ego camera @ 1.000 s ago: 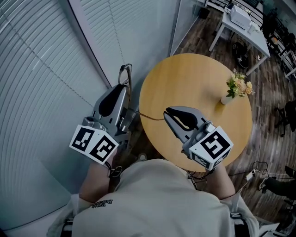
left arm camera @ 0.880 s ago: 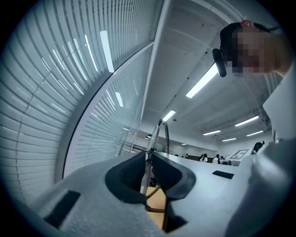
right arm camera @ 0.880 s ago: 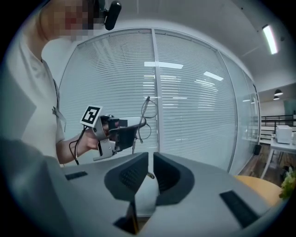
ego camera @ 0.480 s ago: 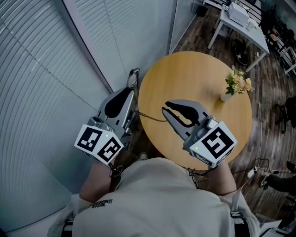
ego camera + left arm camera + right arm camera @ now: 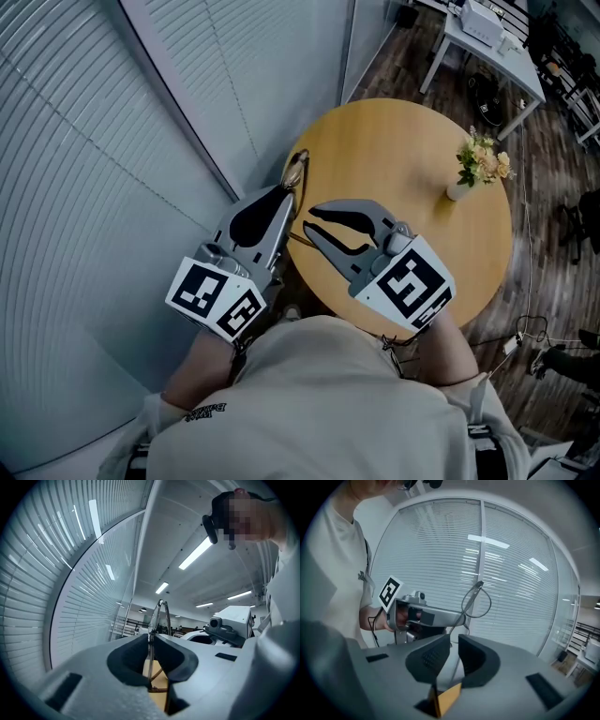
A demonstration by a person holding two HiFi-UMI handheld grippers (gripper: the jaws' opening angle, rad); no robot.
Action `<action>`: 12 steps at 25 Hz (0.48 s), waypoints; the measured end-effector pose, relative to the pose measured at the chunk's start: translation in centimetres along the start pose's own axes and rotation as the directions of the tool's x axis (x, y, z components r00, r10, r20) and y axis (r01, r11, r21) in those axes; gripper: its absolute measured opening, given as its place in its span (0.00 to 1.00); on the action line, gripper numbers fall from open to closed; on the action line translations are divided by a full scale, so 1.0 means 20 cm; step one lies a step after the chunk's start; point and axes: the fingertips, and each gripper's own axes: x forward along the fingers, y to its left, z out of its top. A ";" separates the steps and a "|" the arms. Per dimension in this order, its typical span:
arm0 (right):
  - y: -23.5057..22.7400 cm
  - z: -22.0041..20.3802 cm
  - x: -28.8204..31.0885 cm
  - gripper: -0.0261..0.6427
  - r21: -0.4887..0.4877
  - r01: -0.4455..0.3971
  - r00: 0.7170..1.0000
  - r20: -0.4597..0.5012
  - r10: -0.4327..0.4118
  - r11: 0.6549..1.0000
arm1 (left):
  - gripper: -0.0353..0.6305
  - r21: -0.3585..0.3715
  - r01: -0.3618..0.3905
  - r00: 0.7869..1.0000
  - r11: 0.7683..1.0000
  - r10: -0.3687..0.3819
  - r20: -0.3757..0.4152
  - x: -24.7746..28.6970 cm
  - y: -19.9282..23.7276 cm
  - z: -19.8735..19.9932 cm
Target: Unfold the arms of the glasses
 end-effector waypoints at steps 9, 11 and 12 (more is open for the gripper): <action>0.02 -0.03 0.09 0.09 0.031 -0.049 0.999 -0.011 0.050 0.998 | 0.13 0.006 0.023 0.999 1.000 -0.023 -0.028 0.03 -0.01 -0.04; 0.02 -0.03 0.11 0.09 0.036 -0.050 0.999 -0.011 0.050 0.998 | 0.13 0.007 0.026 0.999 1.000 -0.026 -0.033 0.03 -0.01 -0.05; 0.01 -0.03 0.12 0.09 0.037 -0.046 0.999 -0.015 0.047 0.998 | 0.13 0.009 0.027 0.999 1.000 -0.026 -0.036 0.03 0.00 -0.06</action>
